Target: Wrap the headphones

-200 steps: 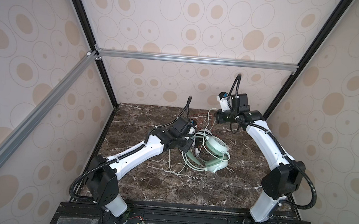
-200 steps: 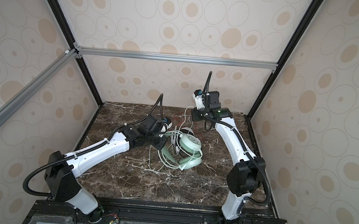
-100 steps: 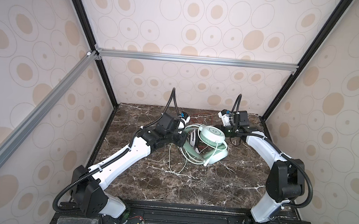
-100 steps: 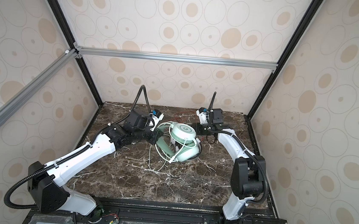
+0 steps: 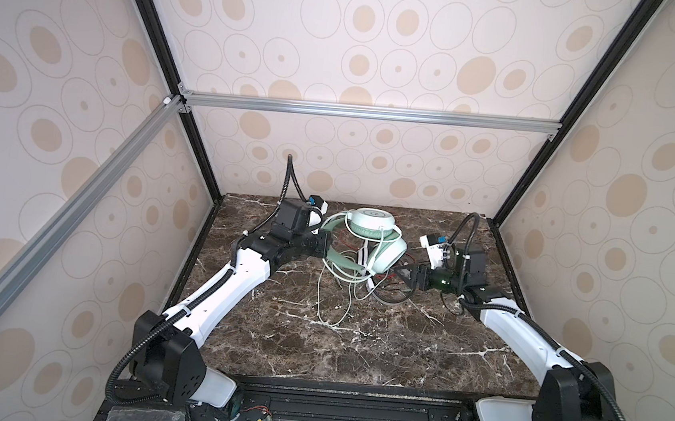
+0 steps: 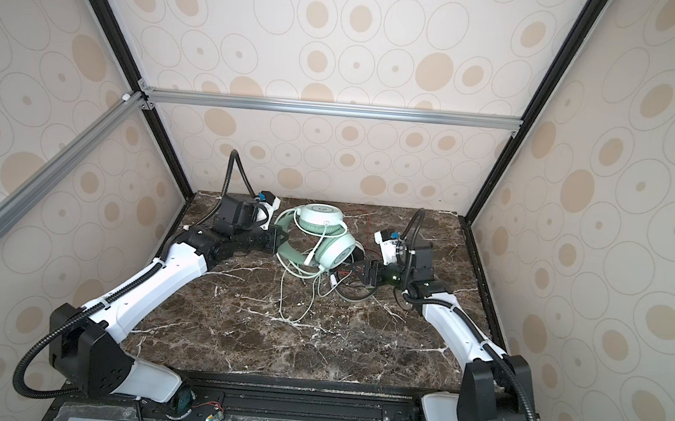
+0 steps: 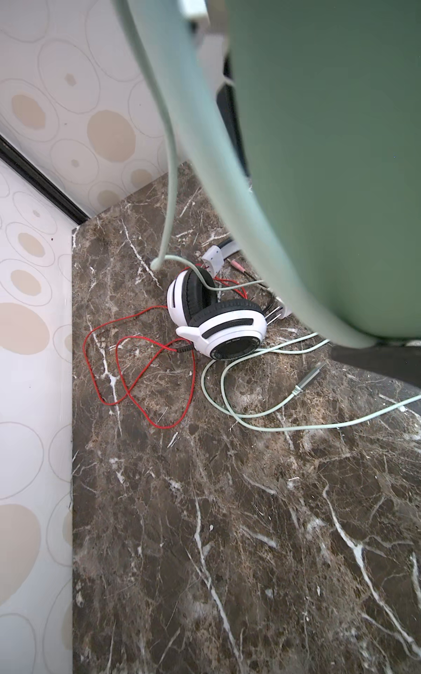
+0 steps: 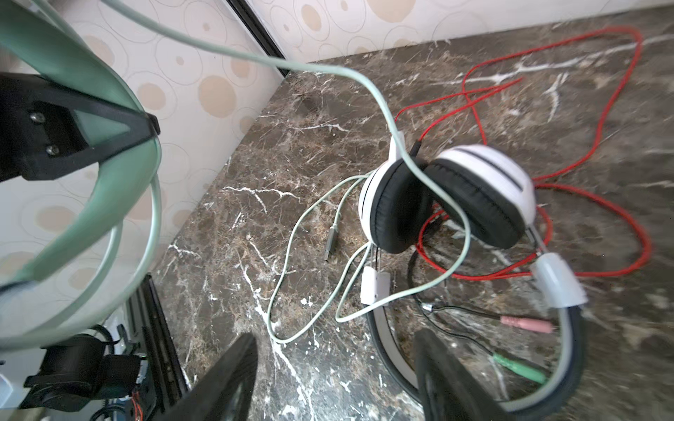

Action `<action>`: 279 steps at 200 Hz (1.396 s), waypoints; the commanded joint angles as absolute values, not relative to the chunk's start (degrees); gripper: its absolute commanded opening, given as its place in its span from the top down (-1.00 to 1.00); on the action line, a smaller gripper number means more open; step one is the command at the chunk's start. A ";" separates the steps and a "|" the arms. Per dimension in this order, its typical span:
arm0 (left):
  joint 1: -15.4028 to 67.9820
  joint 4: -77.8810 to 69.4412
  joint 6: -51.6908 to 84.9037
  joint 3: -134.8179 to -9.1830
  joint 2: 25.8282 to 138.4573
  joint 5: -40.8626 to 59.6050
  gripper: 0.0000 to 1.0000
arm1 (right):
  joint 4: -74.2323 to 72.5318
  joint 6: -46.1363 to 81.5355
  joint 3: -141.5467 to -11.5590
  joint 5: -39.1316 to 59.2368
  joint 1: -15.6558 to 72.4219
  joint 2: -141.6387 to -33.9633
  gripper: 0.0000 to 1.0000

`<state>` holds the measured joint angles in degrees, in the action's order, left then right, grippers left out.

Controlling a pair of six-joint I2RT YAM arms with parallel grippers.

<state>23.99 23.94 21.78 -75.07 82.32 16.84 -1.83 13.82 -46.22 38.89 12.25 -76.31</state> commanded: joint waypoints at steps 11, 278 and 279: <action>21.08 17.71 25.77 -75.04 79.31 21.09 1.00 | -18.34 23.35 -39.75 41.66 13.71 -80.40 -0.39; 15.56 13.36 28.21 -71.94 75.65 23.55 1.00 | -25.26 37.64 -34.41 25.88 27.77 -86.77 0.01; 15.60 13.32 28.21 -71.96 75.66 23.55 1.00 | -25.28 37.76 -34.39 25.86 27.77 -86.84 0.01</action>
